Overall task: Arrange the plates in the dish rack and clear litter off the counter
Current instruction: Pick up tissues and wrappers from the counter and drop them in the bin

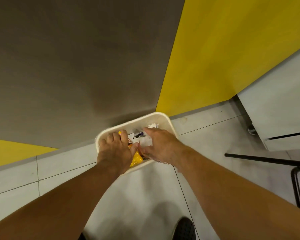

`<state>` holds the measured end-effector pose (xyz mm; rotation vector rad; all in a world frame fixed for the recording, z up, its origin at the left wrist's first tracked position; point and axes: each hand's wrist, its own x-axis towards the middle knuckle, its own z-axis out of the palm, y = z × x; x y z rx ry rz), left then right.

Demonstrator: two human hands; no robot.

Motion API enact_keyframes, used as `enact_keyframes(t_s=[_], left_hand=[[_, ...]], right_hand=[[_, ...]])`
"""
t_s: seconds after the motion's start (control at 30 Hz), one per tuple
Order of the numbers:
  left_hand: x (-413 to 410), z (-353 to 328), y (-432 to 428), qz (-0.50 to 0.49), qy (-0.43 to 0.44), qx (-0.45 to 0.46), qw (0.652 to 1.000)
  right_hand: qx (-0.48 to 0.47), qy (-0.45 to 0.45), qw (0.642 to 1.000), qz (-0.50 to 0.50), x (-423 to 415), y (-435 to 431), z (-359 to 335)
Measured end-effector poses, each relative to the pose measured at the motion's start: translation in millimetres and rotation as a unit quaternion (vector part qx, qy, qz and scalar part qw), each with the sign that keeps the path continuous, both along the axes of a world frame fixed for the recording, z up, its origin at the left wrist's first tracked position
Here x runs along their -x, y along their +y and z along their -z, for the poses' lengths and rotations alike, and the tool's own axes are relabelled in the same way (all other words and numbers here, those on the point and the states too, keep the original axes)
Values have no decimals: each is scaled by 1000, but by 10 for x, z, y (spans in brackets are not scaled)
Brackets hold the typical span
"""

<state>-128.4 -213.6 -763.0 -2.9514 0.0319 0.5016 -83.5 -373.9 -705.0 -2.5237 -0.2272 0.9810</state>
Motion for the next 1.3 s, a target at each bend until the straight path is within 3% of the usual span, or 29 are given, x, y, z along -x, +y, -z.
enact_keyframes(t_s=[0.2, 0.37, 0.9, 1.07, 1.3], left_hand=[[-4, -564, 107, -53, -21, 152, 987], [17, -1587, 157, -9, -47, 212, 976], [438, -5725, 435, 35, -169, 243, 955], [552, -6469, 824, 25, -224, 258, 940], [622, -6911, 1670, 47, -244, 254, 935]], right_hand=[[-12, -72, 997, 6, 79, -180, -485], [-24, -131, 991, -6, 170, -208, -1354], [-76, -287, 953, -58, 431, 2, -5097], [-102, -330, 935, -81, 434, 196, -5879], [-120, -336, 932, -62, 525, 793, -6379]])
